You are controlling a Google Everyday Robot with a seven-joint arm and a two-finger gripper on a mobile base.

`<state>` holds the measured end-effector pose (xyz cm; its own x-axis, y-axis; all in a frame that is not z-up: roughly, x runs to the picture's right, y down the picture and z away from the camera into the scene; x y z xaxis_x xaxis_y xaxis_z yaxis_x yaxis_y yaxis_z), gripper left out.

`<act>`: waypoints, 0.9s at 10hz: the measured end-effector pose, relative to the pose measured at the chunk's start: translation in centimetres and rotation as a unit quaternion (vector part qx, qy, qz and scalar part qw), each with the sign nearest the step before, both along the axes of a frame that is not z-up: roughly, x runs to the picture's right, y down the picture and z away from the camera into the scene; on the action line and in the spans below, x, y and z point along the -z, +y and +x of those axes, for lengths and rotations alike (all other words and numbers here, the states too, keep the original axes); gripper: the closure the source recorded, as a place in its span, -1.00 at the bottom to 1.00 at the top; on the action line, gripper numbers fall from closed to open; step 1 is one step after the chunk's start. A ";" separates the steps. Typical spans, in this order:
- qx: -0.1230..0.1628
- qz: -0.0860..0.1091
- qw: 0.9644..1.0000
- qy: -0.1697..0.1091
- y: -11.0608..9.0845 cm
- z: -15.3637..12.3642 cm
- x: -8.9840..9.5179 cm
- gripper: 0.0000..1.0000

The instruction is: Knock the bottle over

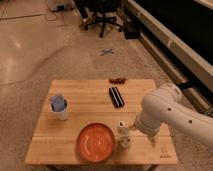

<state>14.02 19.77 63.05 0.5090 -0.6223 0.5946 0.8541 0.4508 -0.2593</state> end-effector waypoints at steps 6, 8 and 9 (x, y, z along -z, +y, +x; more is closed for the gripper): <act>0.006 0.001 1.000 -0.028 -0.7 -2.4 -0.7 -0.54; -0.010 0.002 1.000 -0.027 -1.2 -1.6 -1.4 -0.54; -0.012 0.002 1.000 -0.027 -1.2 -1.4 -1.4 -0.54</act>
